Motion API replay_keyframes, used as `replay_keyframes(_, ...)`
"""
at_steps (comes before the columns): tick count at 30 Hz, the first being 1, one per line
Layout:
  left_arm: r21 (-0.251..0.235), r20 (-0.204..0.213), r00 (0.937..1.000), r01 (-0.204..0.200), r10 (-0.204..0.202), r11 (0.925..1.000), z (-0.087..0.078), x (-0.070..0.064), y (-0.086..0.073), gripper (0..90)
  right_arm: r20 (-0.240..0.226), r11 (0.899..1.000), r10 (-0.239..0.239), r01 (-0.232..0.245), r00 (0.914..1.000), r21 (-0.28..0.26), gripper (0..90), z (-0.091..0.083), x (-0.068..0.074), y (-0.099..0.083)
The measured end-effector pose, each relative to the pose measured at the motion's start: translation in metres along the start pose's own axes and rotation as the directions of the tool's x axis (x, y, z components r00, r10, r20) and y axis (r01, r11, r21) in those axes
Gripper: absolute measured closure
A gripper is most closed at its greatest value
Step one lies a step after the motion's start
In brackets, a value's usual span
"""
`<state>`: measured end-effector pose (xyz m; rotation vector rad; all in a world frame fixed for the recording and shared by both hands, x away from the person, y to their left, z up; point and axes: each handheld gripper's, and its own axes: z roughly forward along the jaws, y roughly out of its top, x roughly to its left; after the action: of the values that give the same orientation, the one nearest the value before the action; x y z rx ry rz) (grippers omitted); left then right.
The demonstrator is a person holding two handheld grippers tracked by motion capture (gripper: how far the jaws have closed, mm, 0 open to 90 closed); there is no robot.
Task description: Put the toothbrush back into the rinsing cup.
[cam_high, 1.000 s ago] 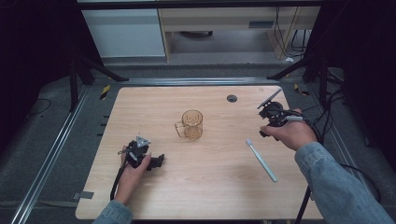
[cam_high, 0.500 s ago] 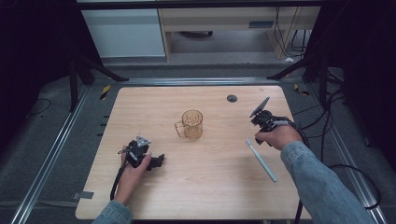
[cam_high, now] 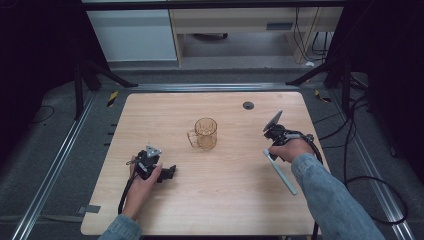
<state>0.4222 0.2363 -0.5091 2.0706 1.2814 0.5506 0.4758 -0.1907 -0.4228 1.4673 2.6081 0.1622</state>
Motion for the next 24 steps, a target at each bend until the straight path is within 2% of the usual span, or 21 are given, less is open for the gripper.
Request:
replay_keyframes(7, -0.001, 0.000, 1.0000, -0.001, 0.001, 1.0000, 0.000, 0.000, 0.000, 0.0, -0.026, 1.000, 0.022, -0.021, 0.9994, 0.020, 72.1, 0.017, -0.004, -0.004)
replay_keyframes(17, 0.001, 0.001, 1.0000, -0.003, 0.003, 1.0000, 0.000, 0.000, 0.000, 0.0, -0.049, 0.998, 0.055, -0.053, 0.9973, 0.037, 71.2, 0.028, -0.009, -0.008)
replay_keyframes(24, 0.002, 0.001, 1.0000, -0.003, 0.003, 1.0000, 0.000, 0.000, 0.000, 0.0, -0.061, 0.997, 0.056, -0.053, 0.9965, 0.049, 71.0, 0.035, -0.008, -0.009)
